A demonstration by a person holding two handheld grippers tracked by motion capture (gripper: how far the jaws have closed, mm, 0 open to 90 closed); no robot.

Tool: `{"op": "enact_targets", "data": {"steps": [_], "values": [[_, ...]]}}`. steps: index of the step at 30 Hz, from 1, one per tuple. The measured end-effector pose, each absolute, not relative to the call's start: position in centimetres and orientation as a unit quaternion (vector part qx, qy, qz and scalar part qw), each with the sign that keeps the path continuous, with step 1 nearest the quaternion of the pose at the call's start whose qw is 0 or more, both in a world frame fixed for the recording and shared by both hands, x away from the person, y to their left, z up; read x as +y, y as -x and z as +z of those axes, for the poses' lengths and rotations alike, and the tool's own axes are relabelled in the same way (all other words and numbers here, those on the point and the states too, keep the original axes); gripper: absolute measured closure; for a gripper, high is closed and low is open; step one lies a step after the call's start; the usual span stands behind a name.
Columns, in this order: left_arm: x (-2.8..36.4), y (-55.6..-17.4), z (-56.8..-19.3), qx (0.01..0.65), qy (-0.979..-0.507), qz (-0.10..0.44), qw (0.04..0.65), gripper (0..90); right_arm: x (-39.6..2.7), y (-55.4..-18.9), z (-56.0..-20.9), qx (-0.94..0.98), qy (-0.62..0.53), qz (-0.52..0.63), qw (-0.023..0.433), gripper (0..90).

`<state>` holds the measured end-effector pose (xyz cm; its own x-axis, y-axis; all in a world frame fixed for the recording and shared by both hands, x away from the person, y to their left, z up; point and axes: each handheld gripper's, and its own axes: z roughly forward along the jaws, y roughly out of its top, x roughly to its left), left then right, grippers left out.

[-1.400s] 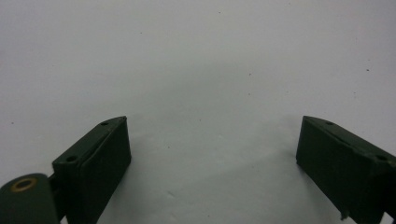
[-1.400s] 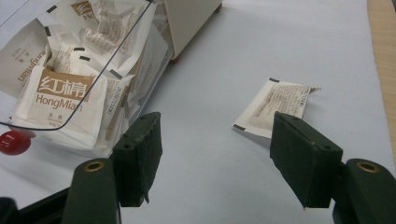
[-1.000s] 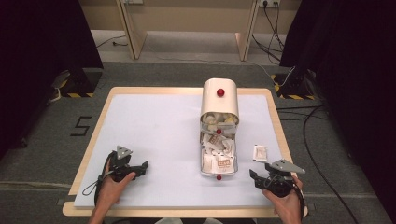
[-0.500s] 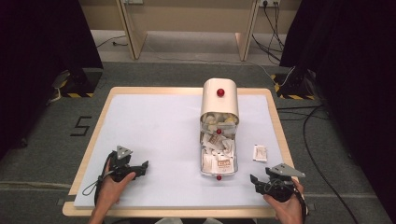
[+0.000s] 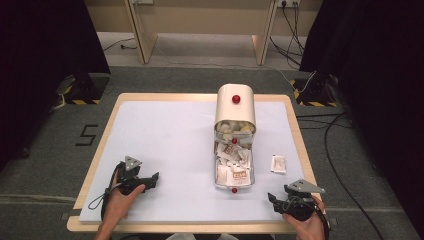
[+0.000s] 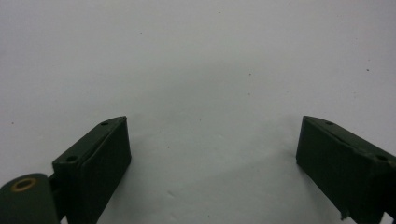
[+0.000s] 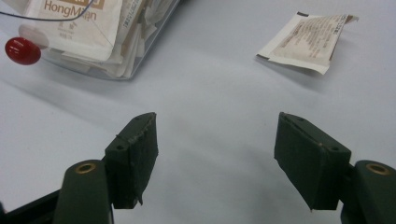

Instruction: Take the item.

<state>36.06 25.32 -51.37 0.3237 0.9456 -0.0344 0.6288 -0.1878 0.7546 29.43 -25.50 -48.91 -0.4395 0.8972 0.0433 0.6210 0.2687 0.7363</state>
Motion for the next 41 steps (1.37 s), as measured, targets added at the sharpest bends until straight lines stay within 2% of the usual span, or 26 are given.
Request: {"op": "enact_targets", "data": {"steps": [13,21,41], "values": [[25.3,-36.1,-51.4,0.535,-0.736,0.229,0.347,9.4,-25.5,-28.7,-49.6,0.785,-0.490,0.329,0.188,29.9],[25.3,-36.1,-51.4,0.535,-0.736,0.229,0.347,9.3,-25.5,-28.2,-49.8,0.791,-0.479,0.322,0.205,29.8],[25.3,-36.1,-51.4,0.535,-0.736,0.229,0.346,9.3,-25.6,-28.2,-49.9,0.790,-0.477,0.327,0.204,29.4]]}}
